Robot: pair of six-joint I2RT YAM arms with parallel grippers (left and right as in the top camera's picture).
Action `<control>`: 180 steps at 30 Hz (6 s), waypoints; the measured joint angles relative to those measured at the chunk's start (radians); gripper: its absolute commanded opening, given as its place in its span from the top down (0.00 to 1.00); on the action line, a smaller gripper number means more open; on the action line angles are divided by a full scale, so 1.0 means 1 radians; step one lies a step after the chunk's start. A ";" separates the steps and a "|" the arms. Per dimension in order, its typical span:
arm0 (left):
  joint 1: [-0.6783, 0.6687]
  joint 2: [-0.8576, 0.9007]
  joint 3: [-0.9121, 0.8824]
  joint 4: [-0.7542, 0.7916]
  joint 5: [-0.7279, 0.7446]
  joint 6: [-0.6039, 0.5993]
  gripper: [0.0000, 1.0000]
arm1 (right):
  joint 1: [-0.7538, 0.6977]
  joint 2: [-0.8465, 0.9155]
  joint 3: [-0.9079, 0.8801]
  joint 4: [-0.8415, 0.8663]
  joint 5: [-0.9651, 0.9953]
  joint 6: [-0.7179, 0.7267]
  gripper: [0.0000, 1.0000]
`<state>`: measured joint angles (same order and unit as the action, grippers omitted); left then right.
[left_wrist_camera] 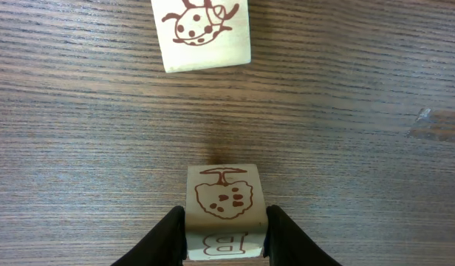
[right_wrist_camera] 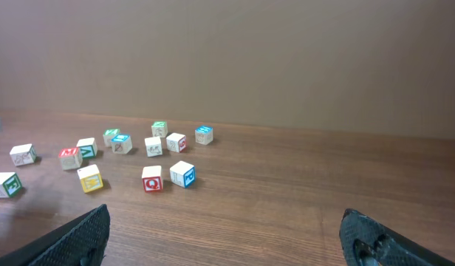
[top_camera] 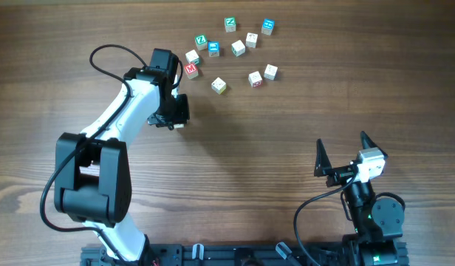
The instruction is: Form a tower
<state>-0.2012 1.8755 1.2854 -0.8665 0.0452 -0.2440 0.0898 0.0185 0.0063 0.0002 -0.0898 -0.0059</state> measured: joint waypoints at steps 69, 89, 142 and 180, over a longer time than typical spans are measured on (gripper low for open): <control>0.000 0.001 -0.032 0.068 -0.048 0.022 0.61 | 0.000 0.000 0.000 0.000 0.000 0.000 0.00; 0.000 0.012 -0.062 0.121 -0.048 0.023 0.65 | 0.000 0.000 0.000 0.000 0.000 0.000 0.00; 0.000 0.013 -0.066 0.089 -0.079 0.022 0.53 | 0.000 0.000 0.000 0.000 0.000 0.000 0.00; 0.000 -0.137 -0.068 0.127 -0.131 0.022 0.02 | 0.000 0.000 0.000 0.000 0.000 0.000 0.00</control>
<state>-0.2012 1.7390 1.2179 -0.7399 -0.0856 -0.2218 0.0898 0.0185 0.0063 0.0002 -0.0902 -0.0059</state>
